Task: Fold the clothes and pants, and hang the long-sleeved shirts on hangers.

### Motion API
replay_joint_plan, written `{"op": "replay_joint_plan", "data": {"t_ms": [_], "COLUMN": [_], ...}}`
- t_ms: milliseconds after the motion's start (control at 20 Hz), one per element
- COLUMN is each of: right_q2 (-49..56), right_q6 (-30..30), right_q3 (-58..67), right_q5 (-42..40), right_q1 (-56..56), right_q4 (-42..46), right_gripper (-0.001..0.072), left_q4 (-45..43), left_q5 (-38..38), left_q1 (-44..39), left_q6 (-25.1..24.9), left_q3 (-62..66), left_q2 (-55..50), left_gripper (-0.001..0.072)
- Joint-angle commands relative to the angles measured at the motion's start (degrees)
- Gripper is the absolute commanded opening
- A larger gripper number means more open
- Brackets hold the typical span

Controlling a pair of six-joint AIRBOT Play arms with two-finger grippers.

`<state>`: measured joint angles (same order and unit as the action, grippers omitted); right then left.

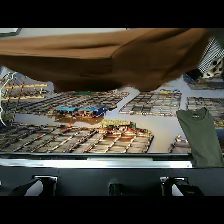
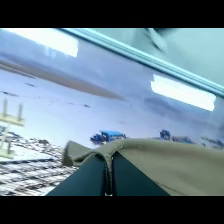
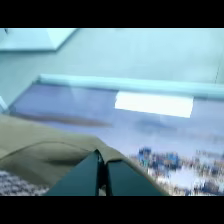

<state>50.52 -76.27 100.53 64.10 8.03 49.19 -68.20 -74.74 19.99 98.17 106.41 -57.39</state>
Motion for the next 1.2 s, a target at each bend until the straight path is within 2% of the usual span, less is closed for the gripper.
{"op": "replay_joint_plan", "data": {"t_ms": [0,150,300,550,650,800,900,1150], "right_q2": [-9.99,-13.33,-11.1,3.91,11.3,21.09,27.06,43.04], "right_q6": [-9.4,-18.23,-27.93,-27.85,-25.0,-19.98,-19.19,-11.78], "right_q3": [5.79,7.48,7.89,5.84,1.66,-7.04,-11.87,-14.12], "right_q5": [2.03,1.38,0.55,17.05,18.6,12.63,5.92,-13.0], "right_q1": [-0.07,-0.07,-0.07,-0.07,-0.09,-0.09,-0.09,-1.55], "right_q4": [6.6,10.93,11.3,11.52,11.52,11.5,11.26,6.19], "right_gripper": [0.0026,0.0026,0.0026,0.0027,0.0027,0.0027,0.0027,0.0027], "left_q4": [-10.49,-14.8,-14.51,-10.69,-9.75,-9.81,-9.79,-9.81], "left_q5": [-6.99,-8.41,-9.88,-10.16,-7.28,5.49,12.59,25.18], "left_q1": [-0.07,-0.07,-0.07,-0.09,-1.01,-4.2,-5.81,-10.14], "left_q6": [7.98,10.97,10.21,3.72,0.5,-0.92,-0.87,-0.92], "left_q3": [3.37,3.37,2.67,-7.43,-14.1,-24.35,-26.82,-20.2], "left_q2": [8.02,12.26,12.15,7.04,2.19,-7.43,-16.0,-37.48], "left_gripper": [0.0016,0.0016,0.0016,0.0016,0.0017,0.0016,0.0016,0.0017]}}
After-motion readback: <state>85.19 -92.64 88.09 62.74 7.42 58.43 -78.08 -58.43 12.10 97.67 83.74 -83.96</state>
